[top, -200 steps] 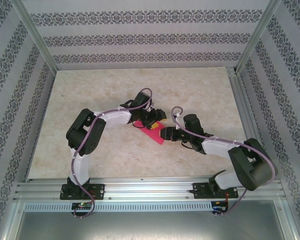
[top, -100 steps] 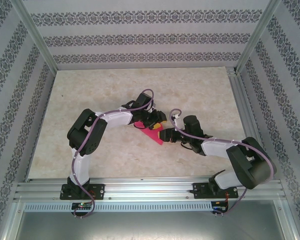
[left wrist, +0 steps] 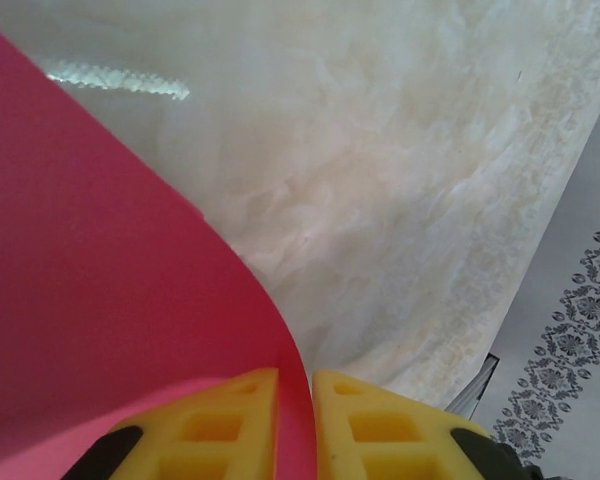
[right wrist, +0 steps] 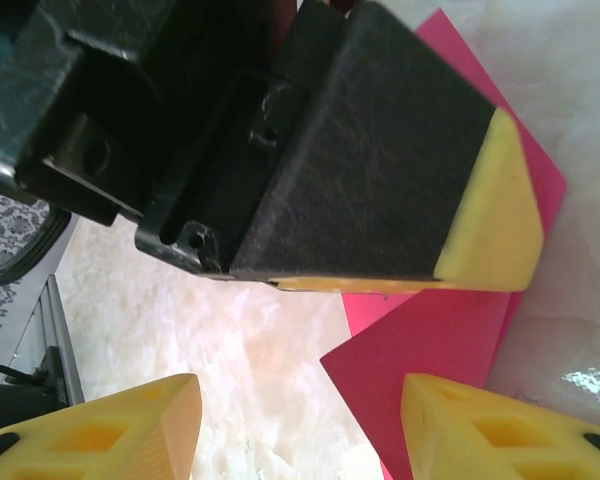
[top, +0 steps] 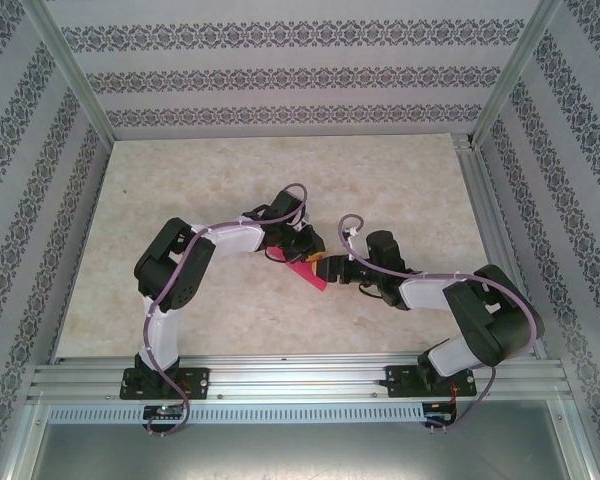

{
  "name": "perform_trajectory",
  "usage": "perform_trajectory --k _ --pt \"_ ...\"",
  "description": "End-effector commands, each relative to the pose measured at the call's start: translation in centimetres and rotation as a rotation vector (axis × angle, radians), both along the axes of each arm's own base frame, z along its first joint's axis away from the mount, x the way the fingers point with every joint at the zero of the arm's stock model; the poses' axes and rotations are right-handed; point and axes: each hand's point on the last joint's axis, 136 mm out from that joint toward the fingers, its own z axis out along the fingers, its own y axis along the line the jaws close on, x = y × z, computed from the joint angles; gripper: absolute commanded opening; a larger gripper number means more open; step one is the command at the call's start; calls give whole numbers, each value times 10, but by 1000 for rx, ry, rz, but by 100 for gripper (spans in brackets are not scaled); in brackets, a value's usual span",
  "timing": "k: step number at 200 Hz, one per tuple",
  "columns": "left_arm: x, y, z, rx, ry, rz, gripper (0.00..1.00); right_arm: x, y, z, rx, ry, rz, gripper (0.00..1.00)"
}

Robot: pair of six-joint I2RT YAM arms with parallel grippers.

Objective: Fold a paper plane with a square sheet of paper (pick it up from the middle)
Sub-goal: Third fold the triangle at the center of the table.

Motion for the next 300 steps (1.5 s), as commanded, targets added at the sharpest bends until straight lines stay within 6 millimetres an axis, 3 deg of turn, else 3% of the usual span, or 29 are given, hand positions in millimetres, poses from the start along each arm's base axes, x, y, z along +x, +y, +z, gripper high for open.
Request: perform_trajectory --k 1,55,104,131,173,223,241,300 --pt "-3 6 13 12 -44 -24 17 1 -3 5 25 1 -12 56" --pt "1 9 17 11 -74 -55 15 4 -8 -3 8 67 -33 56" --pt "4 11 20 4 -100 -87 11 12 -16 9 32 102 -93 54" --pt "3 14 21 33 -130 -136 8 11 -21 5 -2 129 -113 54" --pt "1 19 12 66 -159 -214 9 8 -16 4 -7 217 -92 47" --pt "3 25 6 73 -176 -248 9 4 -3 -9 30 351 -65 23" --pt "1 27 3 94 -171 -275 9 3 4 -12 59 379 -44 19" --pt "4 31 -6 117 -164 -283 10 -2 15 -14 106 406 -19 19"
